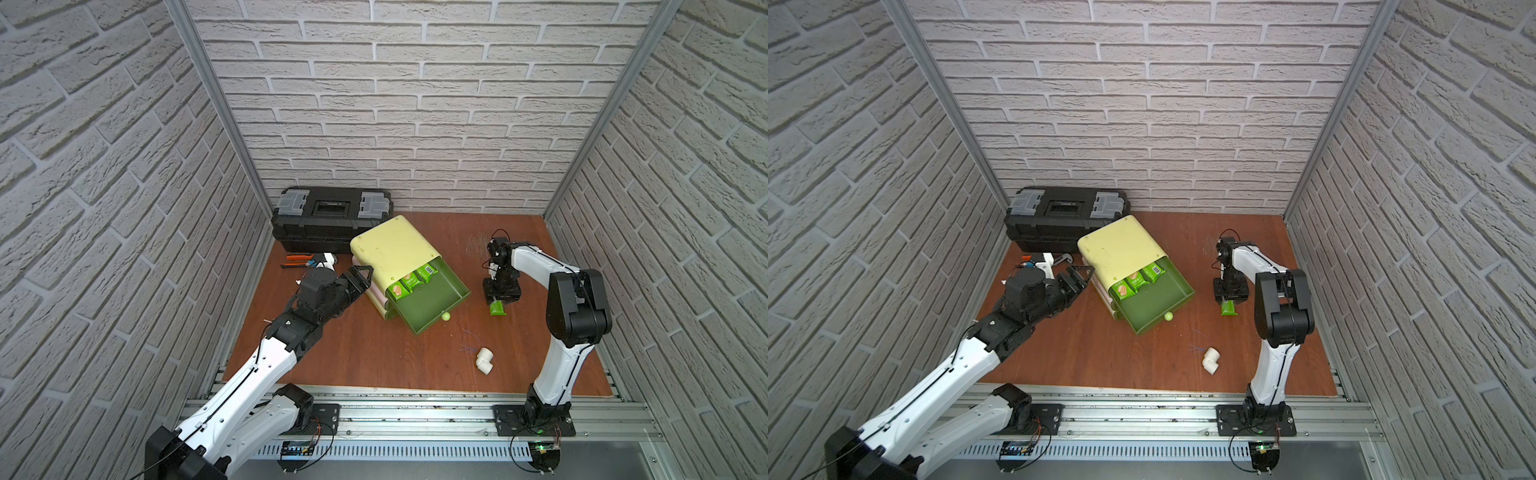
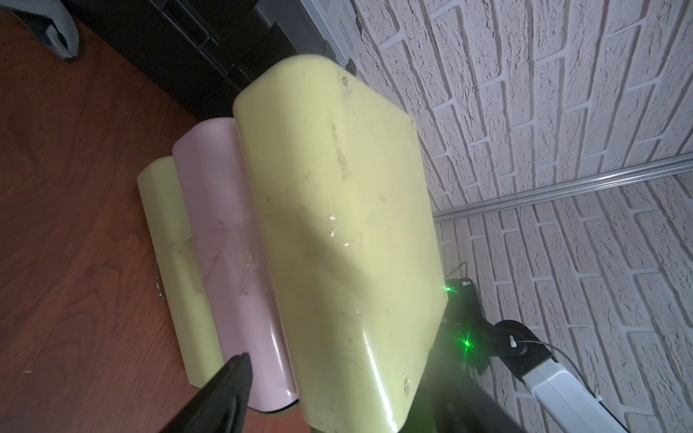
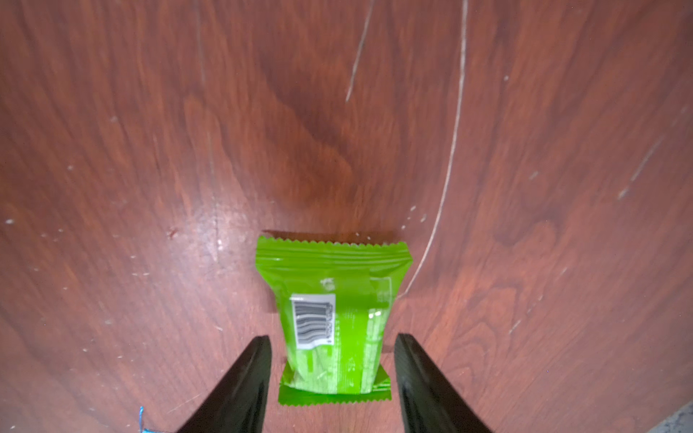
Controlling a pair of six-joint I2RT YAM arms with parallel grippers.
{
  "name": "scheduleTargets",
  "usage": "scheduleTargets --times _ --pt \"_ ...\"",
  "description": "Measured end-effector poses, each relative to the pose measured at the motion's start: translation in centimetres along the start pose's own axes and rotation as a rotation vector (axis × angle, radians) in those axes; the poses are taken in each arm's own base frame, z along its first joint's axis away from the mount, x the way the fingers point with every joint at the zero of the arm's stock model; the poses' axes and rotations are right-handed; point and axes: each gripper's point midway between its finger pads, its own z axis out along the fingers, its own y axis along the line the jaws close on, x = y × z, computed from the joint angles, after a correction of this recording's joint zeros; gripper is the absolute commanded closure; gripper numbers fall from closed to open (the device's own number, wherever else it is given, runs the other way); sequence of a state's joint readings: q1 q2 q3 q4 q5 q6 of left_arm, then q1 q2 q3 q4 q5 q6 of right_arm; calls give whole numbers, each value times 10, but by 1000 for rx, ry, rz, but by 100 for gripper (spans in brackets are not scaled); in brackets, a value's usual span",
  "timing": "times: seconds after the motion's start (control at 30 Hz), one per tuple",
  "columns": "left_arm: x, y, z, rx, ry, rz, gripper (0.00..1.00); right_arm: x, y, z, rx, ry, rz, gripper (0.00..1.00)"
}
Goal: Take the cookies out of the drawer
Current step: Place the cookie at the center of the board.
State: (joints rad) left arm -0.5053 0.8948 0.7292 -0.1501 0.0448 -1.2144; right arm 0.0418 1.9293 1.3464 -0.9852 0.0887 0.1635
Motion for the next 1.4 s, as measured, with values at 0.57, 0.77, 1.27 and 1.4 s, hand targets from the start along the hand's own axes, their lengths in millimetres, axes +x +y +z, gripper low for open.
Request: scheduleTargets --times 0.57,0.77,1.27,1.4 --pt "0 2 3 -15 0 -2 21 -23 57 -240 -106 -673 -286 37" --pt "-1 2 4 -17 -4 -20 23 16 145 -304 -174 -846 -657 38" --pt "-2 0 13 -8 -9 -44 25 53 200 -212 -242 -614 -591 39" --pt "-2 1 13 -9 -9 -45 25 38 206 -215 -242 -656 -554 39"
